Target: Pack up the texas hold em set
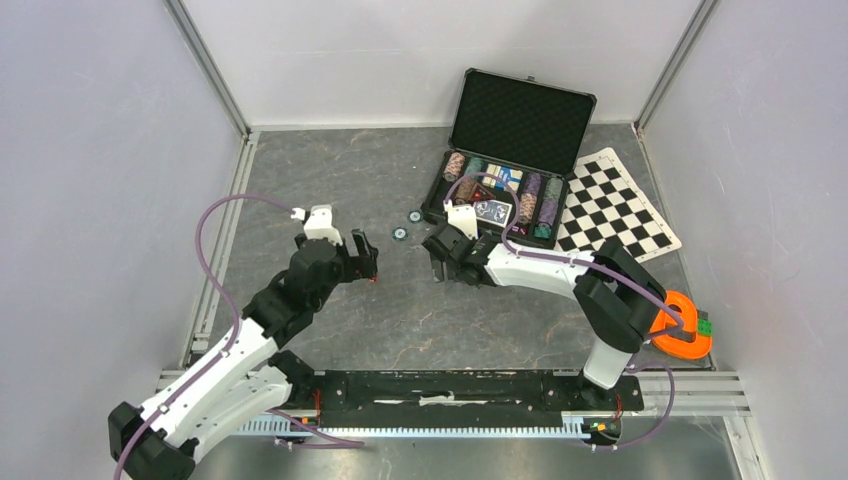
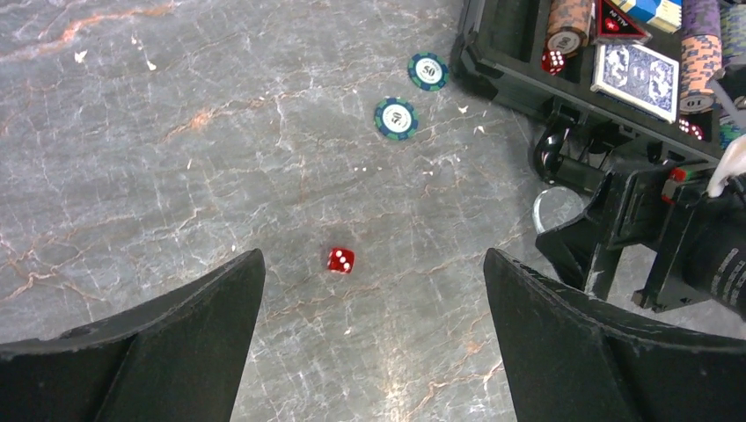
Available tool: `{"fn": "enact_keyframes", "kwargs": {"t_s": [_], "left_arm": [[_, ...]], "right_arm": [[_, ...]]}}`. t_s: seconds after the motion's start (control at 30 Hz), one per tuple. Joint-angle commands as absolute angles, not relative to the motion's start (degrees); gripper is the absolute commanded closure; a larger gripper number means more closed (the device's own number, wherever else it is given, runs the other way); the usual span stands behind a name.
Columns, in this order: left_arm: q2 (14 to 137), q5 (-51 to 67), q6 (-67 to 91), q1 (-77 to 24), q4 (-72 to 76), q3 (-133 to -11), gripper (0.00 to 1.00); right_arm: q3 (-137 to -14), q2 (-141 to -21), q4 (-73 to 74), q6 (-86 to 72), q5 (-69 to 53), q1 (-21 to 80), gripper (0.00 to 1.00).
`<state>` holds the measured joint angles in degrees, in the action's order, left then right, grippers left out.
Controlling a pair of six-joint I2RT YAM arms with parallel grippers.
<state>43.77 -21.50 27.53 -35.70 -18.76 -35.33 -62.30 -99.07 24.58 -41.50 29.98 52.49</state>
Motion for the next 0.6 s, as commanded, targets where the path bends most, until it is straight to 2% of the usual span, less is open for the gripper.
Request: {"fn": "enact_keyframes", "kwargs": {"t_s": [0.0, 0.23, 0.57], "left_arm": [[38.3, -21.7, 29.9, -35.5, -13.0, -29.7, 0.00], [37.5, -22.2, 25.5, -35.5, -5.1, -21.5, 0.00], [38.7, -19.1, 25.8, -35.5, -3.3, -20.0, 0.00]], "right_arm": [[-62.3, -99.1, 24.8, -46.6, 31.3, 52.7, 0.04], [-63.0, -100.9, 24.8, -47.7, 32.0, 52.6, 0.06], [-63.7, -102.6, 22.6, -46.9, 30.5, 51.4, 0.11]]}}
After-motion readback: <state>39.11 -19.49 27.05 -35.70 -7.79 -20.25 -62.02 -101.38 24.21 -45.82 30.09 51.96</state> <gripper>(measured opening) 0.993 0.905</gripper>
